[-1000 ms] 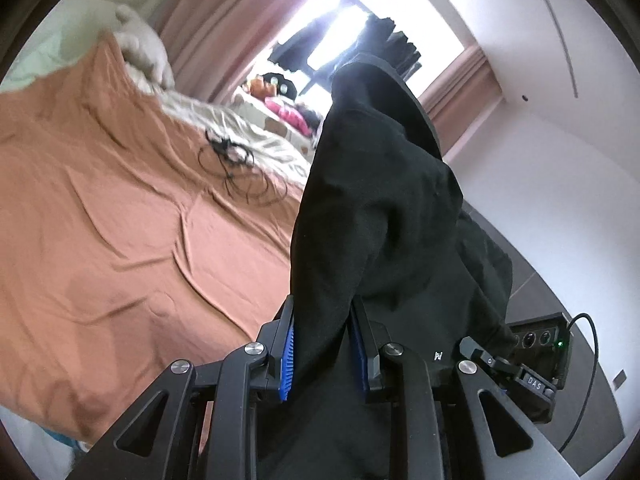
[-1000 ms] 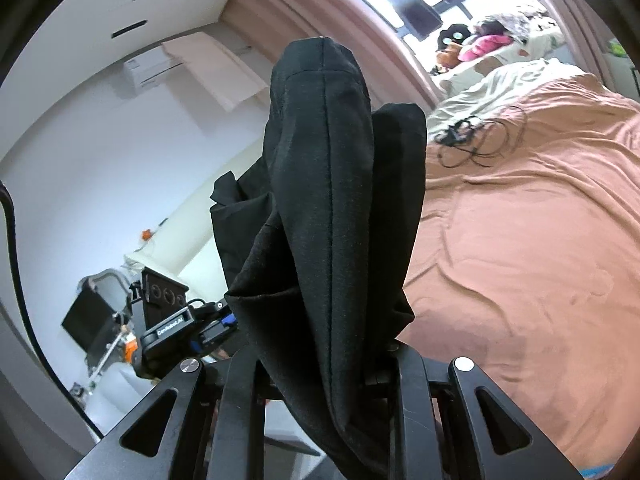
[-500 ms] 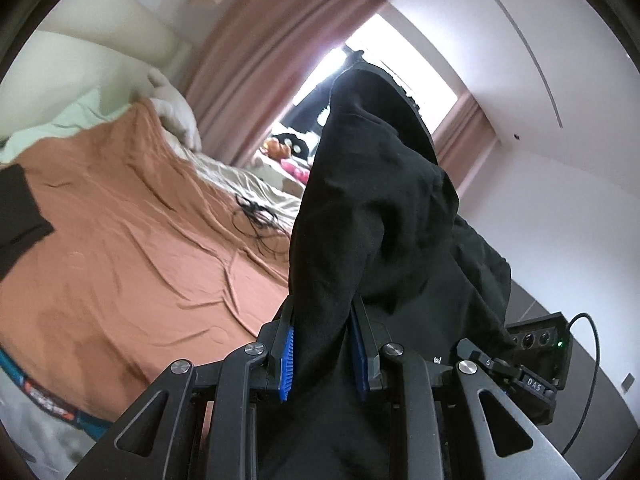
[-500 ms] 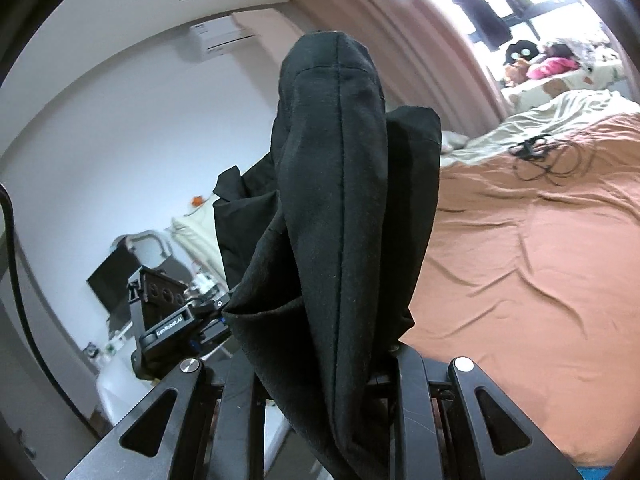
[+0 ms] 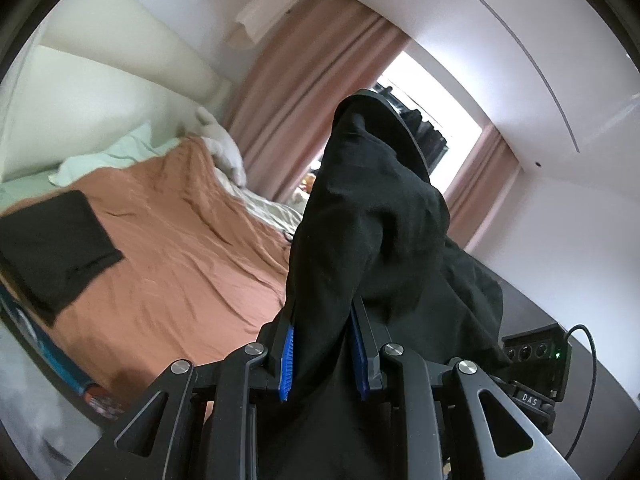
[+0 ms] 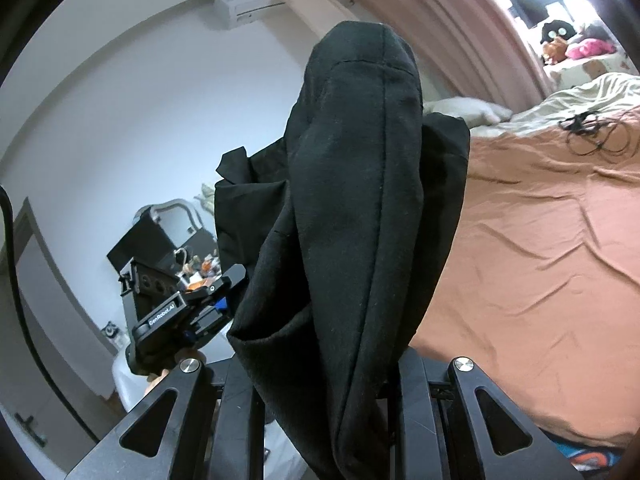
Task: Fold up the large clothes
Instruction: 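Carry the held shirt with both grippers toward the bed's headboard corner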
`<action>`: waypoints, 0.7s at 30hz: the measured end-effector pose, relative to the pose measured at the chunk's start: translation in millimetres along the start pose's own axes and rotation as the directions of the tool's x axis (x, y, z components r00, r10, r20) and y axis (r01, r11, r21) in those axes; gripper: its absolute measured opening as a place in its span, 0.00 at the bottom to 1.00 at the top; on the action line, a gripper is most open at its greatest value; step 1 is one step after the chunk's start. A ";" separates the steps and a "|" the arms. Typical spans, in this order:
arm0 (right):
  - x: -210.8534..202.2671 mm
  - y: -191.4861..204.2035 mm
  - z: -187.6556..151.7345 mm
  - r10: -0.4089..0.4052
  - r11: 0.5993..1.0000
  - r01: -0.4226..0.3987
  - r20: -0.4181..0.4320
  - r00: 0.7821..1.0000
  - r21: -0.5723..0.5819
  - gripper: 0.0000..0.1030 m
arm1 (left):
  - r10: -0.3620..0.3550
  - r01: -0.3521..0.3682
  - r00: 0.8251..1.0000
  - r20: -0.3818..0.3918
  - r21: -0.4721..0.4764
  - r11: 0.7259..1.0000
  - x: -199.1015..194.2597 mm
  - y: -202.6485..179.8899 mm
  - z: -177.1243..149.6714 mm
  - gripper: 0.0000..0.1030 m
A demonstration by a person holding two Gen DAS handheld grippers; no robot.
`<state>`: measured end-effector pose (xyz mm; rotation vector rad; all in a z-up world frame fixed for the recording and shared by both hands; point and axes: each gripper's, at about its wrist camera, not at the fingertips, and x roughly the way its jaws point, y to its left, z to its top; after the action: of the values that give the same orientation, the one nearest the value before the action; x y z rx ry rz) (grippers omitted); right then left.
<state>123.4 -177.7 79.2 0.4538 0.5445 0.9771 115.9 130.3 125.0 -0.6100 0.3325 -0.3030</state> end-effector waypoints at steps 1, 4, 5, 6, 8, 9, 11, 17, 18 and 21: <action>9.9 1.6 0.6 0.007 1.000 -0.007 -0.007 1.000 -0.001 0.19 | 0.010 -0.010 1.000 0.000 -0.004 1.000 -4.4 7.1 3.8 0.24; 39.3 4.7 1.6 0.033 0.999 -0.033 -0.021 0.999 0.018 0.19 | 0.034 -0.034 0.999 0.007 -0.008 0.999 -14.9 29.1 19.4 0.24; 49.2 5.9 2.9 0.039 0.999 -0.038 -0.027 0.999 0.021 0.19 | 0.044 -0.044 0.999 0.016 -0.003 0.999 -18.5 37.3 26.5 0.24; 58.2 8.6 3.5 0.040 0.999 -0.040 -0.034 0.999 0.019 0.19 | 0.051 -0.051 0.998 0.021 0.002 0.999 -22.6 43.6 31.3 0.24; 80.2 14.1 5.3 0.043 0.999 -0.043 -0.051 0.998 0.011 0.19 | 0.063 -0.064 0.998 0.027 0.016 0.998 -25.0 60.8 44.8 0.24; 91.7 17.5 6.4 0.044 0.999 -0.043 -0.058 0.997 0.005 0.19 | 0.066 -0.067 0.998 0.024 0.020 0.998 -26.6 67.6 50.0 0.24; 113.3 21.6 9.1 0.055 0.998 -0.055 -0.066 0.996 0.002 0.19 | 0.076 -0.076 0.997 0.025 0.014 0.997 -29.1 87.1 66.0 0.24; 189.0 29.0 21.3 0.099 0.995 -0.100 -0.116 0.988 -0.004 0.19 | 0.138 -0.140 0.989 0.052 0.029 0.990 -38.1 138.4 110.7 0.24; 202.8 30.5 23.6 0.104 0.994 -0.106 -0.128 0.986 -0.005 0.19 | 0.146 -0.147 0.988 0.056 0.027 0.989 -43.1 145.8 115.7 0.24; 248.9 38.3 30.3 0.123 0.992 -0.128 -0.168 0.978 -0.019 0.19 | 0.184 -0.186 0.980 0.080 0.019 0.982 -50.2 177.2 139.6 0.24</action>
<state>228.5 52.9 69.2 0.3853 0.6573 1.1503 156.5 357.5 136.6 -0.5588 0.3078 -0.1044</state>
